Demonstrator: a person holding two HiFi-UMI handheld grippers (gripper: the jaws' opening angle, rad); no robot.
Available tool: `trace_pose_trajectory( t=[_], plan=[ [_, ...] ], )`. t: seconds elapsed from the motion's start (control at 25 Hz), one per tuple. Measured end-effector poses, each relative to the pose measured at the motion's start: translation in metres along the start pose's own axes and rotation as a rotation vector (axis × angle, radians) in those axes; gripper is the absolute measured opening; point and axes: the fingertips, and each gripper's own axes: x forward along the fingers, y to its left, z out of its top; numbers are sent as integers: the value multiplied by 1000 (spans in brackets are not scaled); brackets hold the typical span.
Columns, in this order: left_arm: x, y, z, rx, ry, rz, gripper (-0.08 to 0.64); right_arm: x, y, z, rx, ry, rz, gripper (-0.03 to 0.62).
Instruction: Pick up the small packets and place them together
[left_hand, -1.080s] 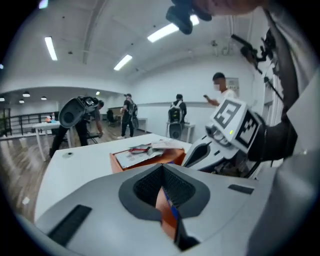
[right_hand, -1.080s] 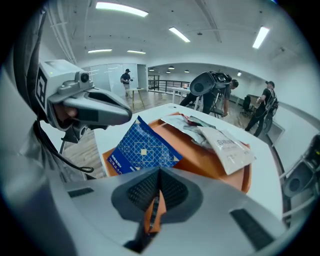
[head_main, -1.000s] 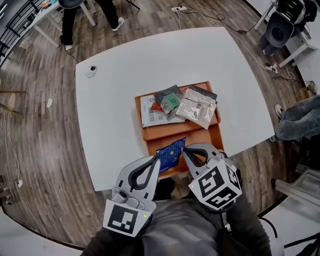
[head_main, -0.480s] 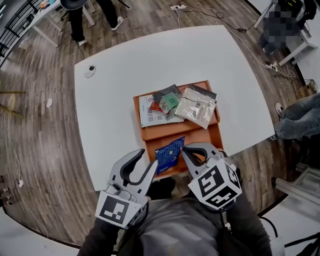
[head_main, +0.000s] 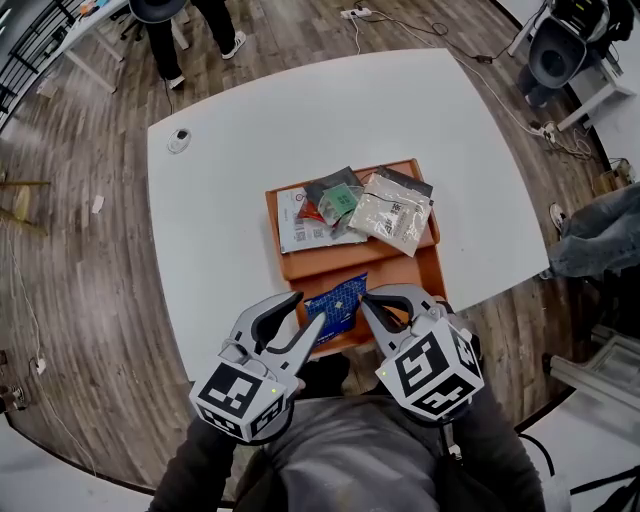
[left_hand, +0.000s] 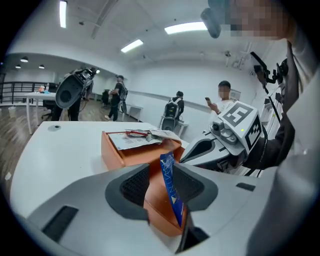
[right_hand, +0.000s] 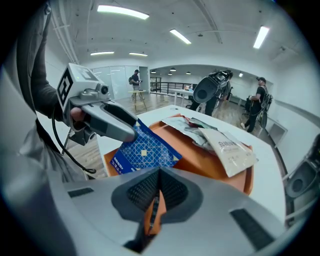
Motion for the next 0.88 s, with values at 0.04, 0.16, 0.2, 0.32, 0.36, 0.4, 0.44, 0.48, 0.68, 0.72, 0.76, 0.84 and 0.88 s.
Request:
trace_pose_trajectory(
  t=[0.04,0.16,0.2,0.32,0.36,0.4,0.44,0.48,0.68,0.72,0.76,0.84,0.88],
  plan=[
    [2,-1,0,7,4,-3,137,0,1,0,-1,0,2,3],
    [3,-2,1,21,6,-2,124,1,2,-1,-1,1,5,3],
    [2,-3,2,23,5,-6,66,1,2,-1,-2,1,6,3],
    [0,-8,4,14,-5,-51,28,1,2,-2,-4,5,4,3],
    [0,-10,5,13,-5,-61,20,0,2,-3,-4,8,2,3],
    [0,-11,6,17,-4,-66,17,0,2,-3,-3,10,0,3],
    [0,-12,7,23,-2,-69,12,-1,2,-3,-3,12,-3,3],
    [-1,-13,8,30,-1,-72,11,-2,2,-2,-3,12,-6,3],
    [-10,-23,21,58,-11,-87,11,-14,1,8,-15,0,-24,3],
    [-12,-24,26,64,-17,-85,11,-17,1,11,-19,-4,-30,3],
    [-14,-26,32,68,-26,-84,11,-21,0,14,-24,-9,-38,3],
    [-16,-29,43,74,-47,-82,11,-30,-3,21,-34,-15,-56,3],
    [-16,-31,50,74,-59,-83,11,-35,-5,24,-39,-17,-67,3]
  ],
)
